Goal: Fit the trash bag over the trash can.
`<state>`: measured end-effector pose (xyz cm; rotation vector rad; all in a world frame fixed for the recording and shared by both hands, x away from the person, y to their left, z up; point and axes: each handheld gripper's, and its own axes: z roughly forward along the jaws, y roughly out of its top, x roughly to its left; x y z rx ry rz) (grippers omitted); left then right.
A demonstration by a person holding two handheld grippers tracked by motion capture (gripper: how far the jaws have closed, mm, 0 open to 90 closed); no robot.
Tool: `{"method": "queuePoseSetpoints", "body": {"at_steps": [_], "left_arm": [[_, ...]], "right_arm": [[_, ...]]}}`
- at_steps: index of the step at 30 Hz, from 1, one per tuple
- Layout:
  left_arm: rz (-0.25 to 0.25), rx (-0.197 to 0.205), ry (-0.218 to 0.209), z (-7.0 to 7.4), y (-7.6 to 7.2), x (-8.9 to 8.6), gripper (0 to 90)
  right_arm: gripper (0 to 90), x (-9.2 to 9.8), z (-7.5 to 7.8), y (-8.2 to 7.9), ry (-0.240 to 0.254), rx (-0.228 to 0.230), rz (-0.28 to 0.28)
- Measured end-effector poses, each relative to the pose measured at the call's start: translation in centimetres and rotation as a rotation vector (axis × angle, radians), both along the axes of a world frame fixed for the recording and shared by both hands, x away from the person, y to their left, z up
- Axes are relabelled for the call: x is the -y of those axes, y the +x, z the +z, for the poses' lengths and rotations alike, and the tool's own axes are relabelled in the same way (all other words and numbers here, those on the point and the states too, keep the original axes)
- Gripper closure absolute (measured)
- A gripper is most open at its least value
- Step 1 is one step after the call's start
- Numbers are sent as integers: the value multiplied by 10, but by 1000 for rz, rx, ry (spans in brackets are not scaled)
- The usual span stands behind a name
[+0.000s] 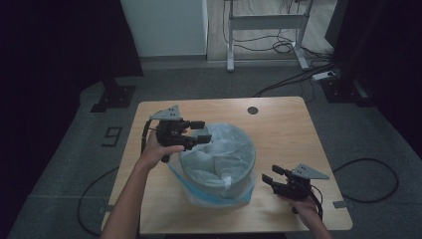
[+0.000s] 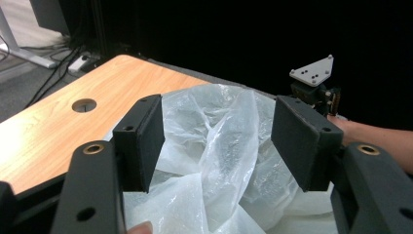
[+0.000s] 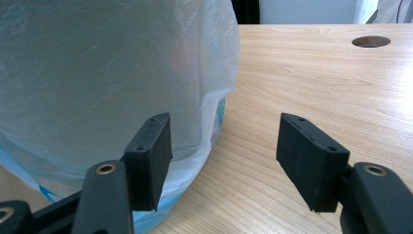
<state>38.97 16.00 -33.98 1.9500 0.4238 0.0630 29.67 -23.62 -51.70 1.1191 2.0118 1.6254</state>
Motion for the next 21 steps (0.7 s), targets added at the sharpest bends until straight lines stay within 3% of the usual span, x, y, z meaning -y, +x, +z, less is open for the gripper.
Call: {"method": "queuePoseSetpoints", "body": {"at_steps": [10,13,21], "left_arm": [[-50,-32,54,0,15,27,365],[-66,-37,96,-3,17,37,370],[-92,-51,285,-5,20,64,454]], "right_arm": [[370,1,-1,0,-1,-7,-1],[370,1,-2,0,-2,-7,-1],[375,1,-1,0,-4,-5,-1]]}}
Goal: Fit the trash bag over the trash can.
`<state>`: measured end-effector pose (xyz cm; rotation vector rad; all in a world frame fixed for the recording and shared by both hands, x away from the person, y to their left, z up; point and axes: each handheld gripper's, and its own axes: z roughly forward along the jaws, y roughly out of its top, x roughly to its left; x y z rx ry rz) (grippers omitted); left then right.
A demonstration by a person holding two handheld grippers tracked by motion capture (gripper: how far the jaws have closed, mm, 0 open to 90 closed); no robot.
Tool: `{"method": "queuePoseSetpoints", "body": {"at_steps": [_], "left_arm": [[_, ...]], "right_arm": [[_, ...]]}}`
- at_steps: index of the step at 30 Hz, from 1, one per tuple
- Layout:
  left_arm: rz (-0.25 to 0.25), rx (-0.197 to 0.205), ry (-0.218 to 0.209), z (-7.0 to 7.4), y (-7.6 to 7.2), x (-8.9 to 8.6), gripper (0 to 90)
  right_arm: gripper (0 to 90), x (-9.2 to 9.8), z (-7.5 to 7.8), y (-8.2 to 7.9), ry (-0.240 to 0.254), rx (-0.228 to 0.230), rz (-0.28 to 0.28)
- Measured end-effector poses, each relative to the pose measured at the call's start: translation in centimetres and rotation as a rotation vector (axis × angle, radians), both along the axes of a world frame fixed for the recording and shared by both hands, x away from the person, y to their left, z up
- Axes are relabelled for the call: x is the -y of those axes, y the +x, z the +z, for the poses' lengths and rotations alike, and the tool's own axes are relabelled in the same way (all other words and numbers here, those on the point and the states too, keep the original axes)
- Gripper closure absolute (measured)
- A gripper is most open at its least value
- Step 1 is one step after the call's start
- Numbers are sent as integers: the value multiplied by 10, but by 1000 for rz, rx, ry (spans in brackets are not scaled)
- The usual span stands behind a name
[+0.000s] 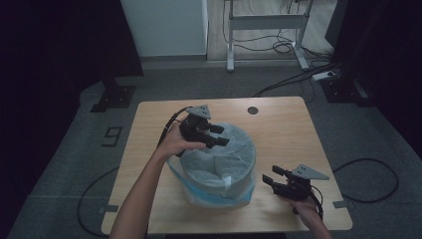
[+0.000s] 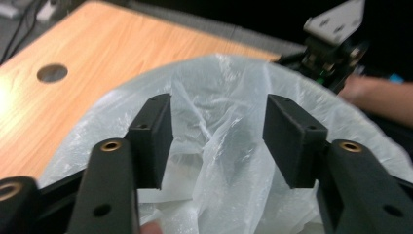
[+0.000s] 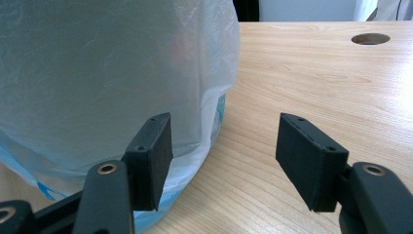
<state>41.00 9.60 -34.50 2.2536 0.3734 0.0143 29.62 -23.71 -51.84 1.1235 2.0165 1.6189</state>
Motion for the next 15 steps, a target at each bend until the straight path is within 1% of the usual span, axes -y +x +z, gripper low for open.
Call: {"method": "queuePoseSetpoints", "body": {"at_steps": [2,4,6,9,10,14,15], "left_arm": [[-9,2,46,-1,0,6,463],[-20,1,77,-1,0,11,468],[-25,5,90,-1,0,14,471],[-33,5,88,2,1,19,474],[-33,1,94,1,1,21,474],[-43,-1,174,-4,0,29,479],[-45,-2,203,-6,0,32,480]], "right_arm": [[375,0,0,0,0,0,1],[375,0,0,0,-1,0,1],[375,0,0,0,1,0,0],[375,0,0,0,0,0,1],[375,0,0,0,1,0,1],[375,0,0,0,-1,-1,5],[375,-1,0,0,-1,0,4]]}}
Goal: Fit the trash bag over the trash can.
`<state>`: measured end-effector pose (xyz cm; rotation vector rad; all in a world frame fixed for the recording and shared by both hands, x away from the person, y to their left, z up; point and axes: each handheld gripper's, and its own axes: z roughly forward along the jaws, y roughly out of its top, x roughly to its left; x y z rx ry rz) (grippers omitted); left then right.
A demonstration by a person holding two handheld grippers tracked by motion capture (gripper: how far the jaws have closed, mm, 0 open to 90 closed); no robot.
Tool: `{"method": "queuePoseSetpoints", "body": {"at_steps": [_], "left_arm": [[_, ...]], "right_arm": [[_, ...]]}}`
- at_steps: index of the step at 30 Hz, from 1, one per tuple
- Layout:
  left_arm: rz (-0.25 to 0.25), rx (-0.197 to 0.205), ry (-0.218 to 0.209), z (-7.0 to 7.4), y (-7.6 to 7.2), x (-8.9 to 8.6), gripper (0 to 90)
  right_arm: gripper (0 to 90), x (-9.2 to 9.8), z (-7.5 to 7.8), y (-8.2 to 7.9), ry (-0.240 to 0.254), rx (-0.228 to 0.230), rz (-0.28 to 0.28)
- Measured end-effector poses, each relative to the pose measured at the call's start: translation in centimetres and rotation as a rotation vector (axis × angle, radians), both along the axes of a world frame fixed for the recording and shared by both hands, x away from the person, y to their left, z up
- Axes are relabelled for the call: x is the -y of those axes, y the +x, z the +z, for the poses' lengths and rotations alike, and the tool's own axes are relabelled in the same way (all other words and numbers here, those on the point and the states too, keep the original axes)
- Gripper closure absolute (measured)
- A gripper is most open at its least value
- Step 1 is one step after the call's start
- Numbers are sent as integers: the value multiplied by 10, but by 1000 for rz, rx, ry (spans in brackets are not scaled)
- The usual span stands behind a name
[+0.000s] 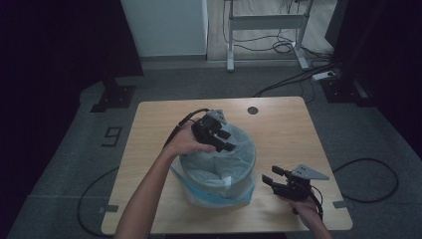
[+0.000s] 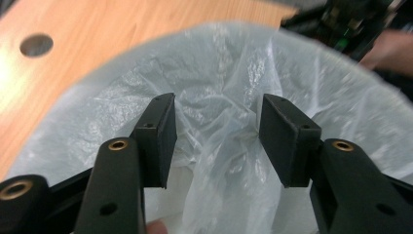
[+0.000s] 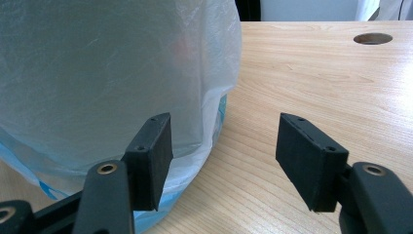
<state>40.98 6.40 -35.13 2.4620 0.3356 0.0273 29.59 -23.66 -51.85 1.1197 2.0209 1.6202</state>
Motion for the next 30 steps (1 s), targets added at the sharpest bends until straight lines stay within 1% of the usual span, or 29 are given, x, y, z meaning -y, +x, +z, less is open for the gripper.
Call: {"method": "queuePoseSetpoints", "body": {"at_steps": [1,2,3,5,8,10,12,13,16,18,21,24,30], "left_arm": [[-1,1,19,-1,0,2,485],[-2,6,50,-3,0,4,489],[-4,4,69,-5,0,6,495],[-7,13,114,-8,-1,9,498],[-13,17,155,-13,-2,13,495],[-12,20,163,-14,-2,15,484],[-7,28,149,-13,-2,13,463],[-4,35,134,-11,-2,11,450],[10,47,71,-3,-4,2,429],[17,48,32,4,-5,-7,427],[29,55,-11,12,-9,-22,426],[37,56,-24,15,-14,-34,427],[47,44,14,10,-21,-54,435]], "right_arm": [[375,0,0,0,0,0,0],[375,0,0,0,0,-1,1],[375,0,0,0,-1,-1,1],[375,0,0,0,-1,-2,3],[375,-1,-1,0,-3,-3,4],[375,-1,-1,0,-3,-3,4],[375,0,-1,0,-3,-3,3],[375,0,-1,0,-3,-4,2],[375,1,-1,0,-2,-3,0],[375,2,0,0,1,-5,-2],[375,2,0,0,2,-4,-6],[375,1,-1,0,-3,-6,-2],[375,-2,-2,0,-9,-8,2]]}}
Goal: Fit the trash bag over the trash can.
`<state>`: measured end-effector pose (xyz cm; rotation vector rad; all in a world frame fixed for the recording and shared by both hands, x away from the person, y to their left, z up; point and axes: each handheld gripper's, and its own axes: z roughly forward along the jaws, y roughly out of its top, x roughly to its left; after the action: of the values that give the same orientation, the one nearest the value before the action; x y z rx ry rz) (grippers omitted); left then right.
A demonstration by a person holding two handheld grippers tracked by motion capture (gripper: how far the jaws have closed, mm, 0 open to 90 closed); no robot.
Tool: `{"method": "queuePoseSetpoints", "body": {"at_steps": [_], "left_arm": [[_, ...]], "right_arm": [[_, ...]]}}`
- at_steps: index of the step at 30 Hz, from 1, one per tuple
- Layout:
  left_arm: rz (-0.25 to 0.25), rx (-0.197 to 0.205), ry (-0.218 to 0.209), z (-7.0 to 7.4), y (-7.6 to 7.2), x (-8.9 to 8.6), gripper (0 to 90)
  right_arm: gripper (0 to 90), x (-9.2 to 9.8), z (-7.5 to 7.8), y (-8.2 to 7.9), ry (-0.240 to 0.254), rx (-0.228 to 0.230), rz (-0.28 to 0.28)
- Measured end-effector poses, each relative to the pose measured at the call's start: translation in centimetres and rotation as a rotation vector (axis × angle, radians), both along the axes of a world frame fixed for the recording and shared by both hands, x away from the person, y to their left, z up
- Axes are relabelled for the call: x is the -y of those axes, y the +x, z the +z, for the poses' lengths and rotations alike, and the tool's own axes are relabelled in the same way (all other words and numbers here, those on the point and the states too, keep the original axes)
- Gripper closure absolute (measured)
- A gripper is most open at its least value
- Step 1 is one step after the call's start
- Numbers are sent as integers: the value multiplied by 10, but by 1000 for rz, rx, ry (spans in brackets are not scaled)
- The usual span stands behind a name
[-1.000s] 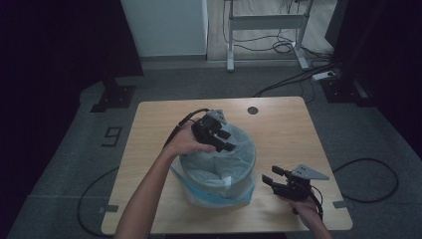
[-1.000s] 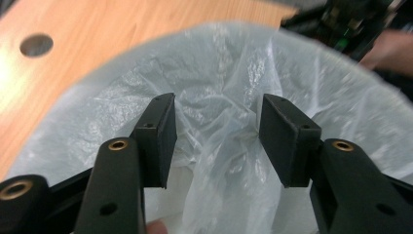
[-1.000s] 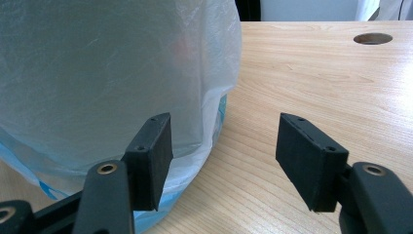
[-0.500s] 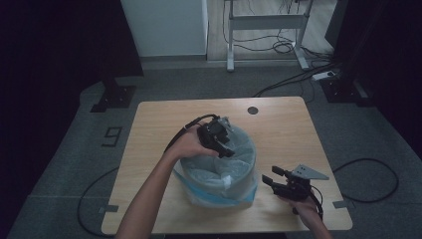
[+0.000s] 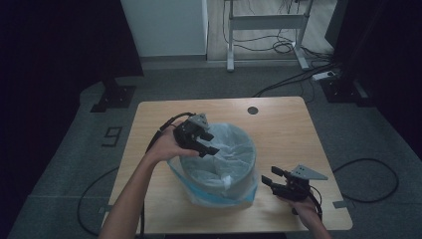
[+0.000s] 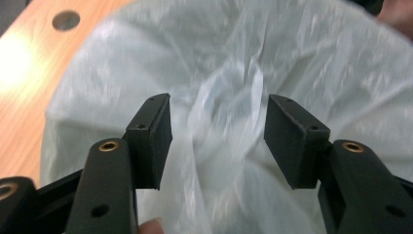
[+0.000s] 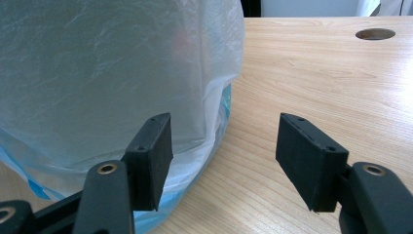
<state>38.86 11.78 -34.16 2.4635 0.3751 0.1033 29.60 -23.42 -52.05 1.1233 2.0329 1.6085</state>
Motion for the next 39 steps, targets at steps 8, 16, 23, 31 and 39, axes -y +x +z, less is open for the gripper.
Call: {"method": "queuePoseSetpoints", "body": {"at_steps": [8,16,23,31,39], "left_arm": [[-12,-34,90,-10,-2,-2,451],[-45,-66,180,-20,-1,9,452],[-64,-77,222,-27,-1,18,445],[-56,-35,129,-15,-5,10,434],[-83,5,5,-1,-15,10,425]], "right_arm": [[374,-1,-1,0,-7,-3,2],[374,1,-1,0,-3,-3,0],[373,2,-1,0,-4,-3,-1],[372,3,-1,0,-2,-3,-5],[372,1,-1,0,-8,-5,-2]]}}
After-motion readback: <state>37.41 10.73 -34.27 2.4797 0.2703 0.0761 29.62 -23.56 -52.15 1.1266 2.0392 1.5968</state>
